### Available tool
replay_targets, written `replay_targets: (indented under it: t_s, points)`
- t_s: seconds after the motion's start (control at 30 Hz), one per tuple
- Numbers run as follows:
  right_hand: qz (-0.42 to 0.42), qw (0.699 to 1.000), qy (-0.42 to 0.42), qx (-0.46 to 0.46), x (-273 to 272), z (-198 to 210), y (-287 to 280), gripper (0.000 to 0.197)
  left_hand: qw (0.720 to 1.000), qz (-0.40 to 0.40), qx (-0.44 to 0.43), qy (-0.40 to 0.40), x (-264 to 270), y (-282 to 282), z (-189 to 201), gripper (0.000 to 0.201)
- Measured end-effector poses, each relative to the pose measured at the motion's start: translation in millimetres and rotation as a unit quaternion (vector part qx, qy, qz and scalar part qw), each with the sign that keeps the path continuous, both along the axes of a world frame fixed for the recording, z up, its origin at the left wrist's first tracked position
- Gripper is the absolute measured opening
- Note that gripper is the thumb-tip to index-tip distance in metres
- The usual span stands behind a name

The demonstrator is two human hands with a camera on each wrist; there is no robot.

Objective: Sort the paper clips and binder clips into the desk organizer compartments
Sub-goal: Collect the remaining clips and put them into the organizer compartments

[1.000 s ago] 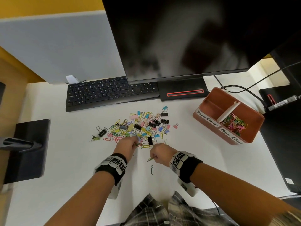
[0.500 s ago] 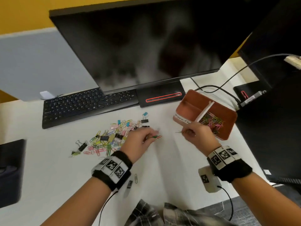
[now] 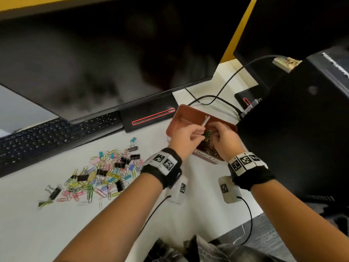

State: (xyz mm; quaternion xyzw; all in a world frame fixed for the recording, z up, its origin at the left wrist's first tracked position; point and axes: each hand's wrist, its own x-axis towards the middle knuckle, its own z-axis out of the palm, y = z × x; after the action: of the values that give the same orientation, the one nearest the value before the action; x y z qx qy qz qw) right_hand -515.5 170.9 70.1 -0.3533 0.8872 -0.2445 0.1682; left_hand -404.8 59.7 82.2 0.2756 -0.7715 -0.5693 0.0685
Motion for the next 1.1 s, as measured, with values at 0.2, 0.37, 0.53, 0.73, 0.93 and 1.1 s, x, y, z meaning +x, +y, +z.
replay_targets:
  t_s: [0.2, 0.37, 0.53, 0.73, 0.93, 1.1]
  points:
    - [0.242, 0.967, -0.024, -0.078, 57.6, -4.4, -19.8, 0.017, 0.988, 0.111, -0.102, -0.033, 132.2, -52.4, -4.5, 0.014]
    - [0.452, 0.885, -0.094, 0.058, 133.3, -35.6, -46.5, 0.026, 0.932, 0.269, -0.143, -0.196, 265.1, -61.3, -40.6, 0.009]
    - [0.569, 0.805, -0.093, 0.138, 201.3, -56.9, -68.2, 0.032, 0.904, 0.291, -0.085, -0.301, 339.3, -44.7, -77.8, 0.026]
    - [0.591, 0.784, -0.063, 0.179, 244.5, -68.1, -77.1, 0.027, 0.924, 0.273, -0.08, -0.255, 338.7, -32.1, -98.3, 0.034]
    - [0.54, 0.817, -0.076, 0.186, 251.4, -72.6, -73.8, 0.017, 0.926, 0.244, -0.118, -0.262, 319.2, -45.3, -106.4, 0.016]
    - [0.475, 0.855, -0.106, 0.179, 249.7, -72.0, -76.2, 0.016, 0.931, 0.182, -0.151, -0.277, 312.0, -50.2, -106.2, 0.006]
